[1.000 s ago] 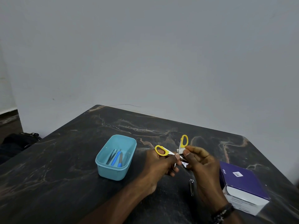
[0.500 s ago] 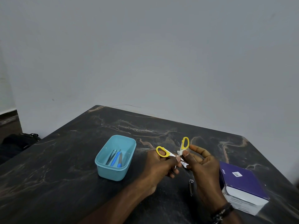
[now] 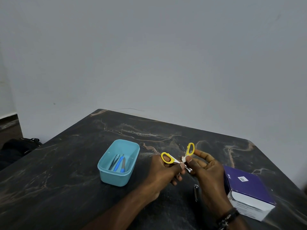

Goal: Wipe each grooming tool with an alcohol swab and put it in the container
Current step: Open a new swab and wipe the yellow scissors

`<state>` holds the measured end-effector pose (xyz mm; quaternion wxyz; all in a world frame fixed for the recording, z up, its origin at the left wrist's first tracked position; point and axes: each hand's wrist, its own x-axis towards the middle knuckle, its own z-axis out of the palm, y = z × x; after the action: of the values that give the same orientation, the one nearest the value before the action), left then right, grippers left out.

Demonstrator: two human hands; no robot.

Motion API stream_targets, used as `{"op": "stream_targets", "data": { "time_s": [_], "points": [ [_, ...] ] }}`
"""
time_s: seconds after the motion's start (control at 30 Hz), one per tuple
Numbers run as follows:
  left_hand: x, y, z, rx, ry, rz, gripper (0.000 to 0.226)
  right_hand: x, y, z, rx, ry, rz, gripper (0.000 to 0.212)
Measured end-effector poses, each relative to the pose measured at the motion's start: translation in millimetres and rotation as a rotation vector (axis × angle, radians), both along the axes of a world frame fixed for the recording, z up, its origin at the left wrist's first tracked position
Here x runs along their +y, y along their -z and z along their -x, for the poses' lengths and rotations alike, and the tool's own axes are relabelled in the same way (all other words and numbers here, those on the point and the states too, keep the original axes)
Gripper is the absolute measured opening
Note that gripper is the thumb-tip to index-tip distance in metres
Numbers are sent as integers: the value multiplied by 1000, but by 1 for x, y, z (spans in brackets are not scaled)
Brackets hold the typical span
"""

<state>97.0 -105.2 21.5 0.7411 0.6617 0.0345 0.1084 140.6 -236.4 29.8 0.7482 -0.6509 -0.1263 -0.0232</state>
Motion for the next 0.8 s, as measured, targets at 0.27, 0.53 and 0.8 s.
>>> {"op": "stream_targets", "data": {
  "time_s": [0.27,0.53,0.8],
  "points": [
    [2,0,-1,16,28,-28,12,-2,0,-6,99,-48,-2,56],
    [3,-1,-1,2,31,-4,16,0,3,-7,95,-49,21,52],
    [1,-3,0,-1,42,-14,13,-2,4,-9,110,13,-75,51]
  ]
}}
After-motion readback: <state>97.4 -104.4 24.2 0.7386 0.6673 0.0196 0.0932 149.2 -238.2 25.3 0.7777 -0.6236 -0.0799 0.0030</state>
